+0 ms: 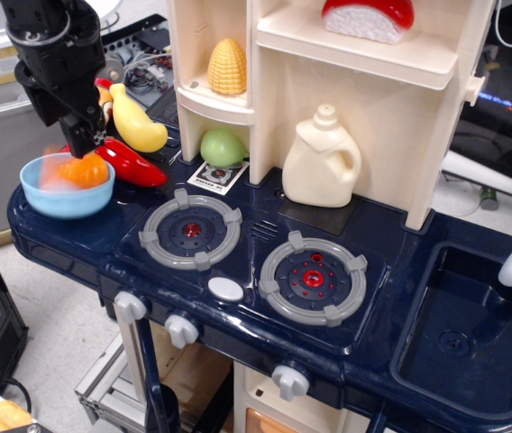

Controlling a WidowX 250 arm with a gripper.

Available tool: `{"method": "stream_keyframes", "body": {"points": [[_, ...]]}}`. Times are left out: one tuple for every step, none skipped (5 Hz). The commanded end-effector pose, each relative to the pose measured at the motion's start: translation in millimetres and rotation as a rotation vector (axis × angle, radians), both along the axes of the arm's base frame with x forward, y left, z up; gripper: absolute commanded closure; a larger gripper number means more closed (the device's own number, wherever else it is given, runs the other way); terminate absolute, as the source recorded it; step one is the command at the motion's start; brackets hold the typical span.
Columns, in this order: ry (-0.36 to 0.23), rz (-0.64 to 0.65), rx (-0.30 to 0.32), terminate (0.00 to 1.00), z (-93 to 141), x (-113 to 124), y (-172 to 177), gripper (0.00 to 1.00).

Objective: Put carrot in bowl

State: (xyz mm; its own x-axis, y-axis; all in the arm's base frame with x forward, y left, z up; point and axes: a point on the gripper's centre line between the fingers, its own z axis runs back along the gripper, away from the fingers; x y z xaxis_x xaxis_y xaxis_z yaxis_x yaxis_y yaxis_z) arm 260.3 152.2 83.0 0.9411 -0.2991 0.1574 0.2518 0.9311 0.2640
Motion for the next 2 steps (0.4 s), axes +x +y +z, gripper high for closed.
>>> {"method": "stream_keyframes", "body": {"points": [[-0.026, -0.013, 0.015, 0.0, 12.0, 5.6, -0.7, 0.0], [-0.026, -0.013, 0.015, 1.0, 12.0, 5.6, -0.7, 0.0]]}}
